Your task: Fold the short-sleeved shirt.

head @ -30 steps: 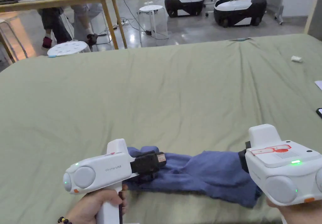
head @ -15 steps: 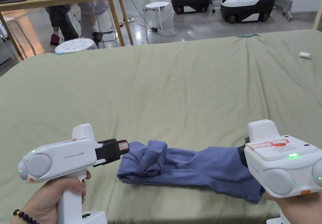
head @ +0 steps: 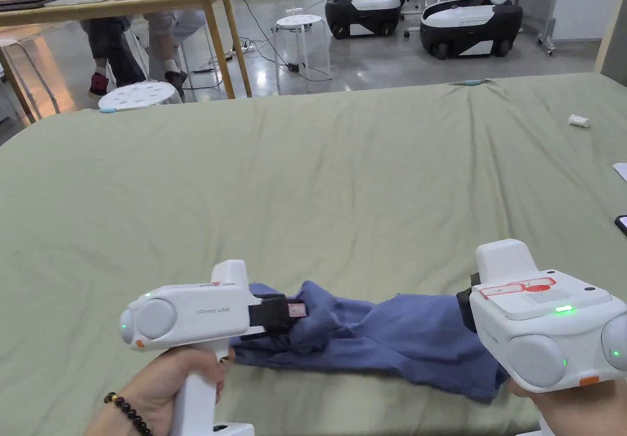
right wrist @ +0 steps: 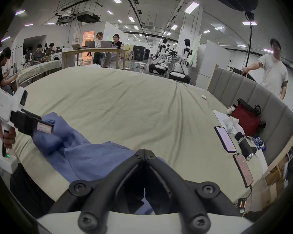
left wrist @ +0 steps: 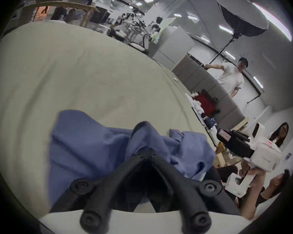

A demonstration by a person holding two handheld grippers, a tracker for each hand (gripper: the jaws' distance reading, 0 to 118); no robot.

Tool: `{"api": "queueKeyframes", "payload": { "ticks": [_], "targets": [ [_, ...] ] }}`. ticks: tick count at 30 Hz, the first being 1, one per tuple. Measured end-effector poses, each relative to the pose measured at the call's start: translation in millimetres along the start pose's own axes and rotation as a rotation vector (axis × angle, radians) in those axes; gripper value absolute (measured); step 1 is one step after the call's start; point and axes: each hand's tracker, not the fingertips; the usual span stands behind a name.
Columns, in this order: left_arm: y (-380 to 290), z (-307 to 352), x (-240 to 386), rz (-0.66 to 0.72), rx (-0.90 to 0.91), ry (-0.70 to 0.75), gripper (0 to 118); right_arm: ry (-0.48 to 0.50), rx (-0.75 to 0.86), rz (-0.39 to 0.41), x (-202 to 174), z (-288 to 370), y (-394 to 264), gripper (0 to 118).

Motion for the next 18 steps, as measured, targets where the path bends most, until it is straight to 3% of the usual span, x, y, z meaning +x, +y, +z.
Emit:
{"api": "queueKeyframes", "payload": {
  "ticks": [3, 8, 15, 18],
  "targets": [
    [-6.7, -23.3, 15.4, -0.017, -0.05, -0.047, 0, -0.01, -0.004, 0.003, 3.1, -1.6, 0.4, 0],
    [-13.7, -39.4, 28.8, -0.089, -0.089, -0.006, 0, -0.021, -0.011, -0.002, 8.3, -5.7, 1.1, 0],
    [18.0, 34.7, 25.9, -0.061, 0.103, -0.087, 0, -0.014, -0.009, -0.006, 8.0, -9.7, 4.1, 0],
    [24.7, 61.2, 11.3, -0.042, 0.147, -0.048, 0, -0.002, 0.002, -0.018, 5.0, -8.2, 5.4, 0]
  ]
}}
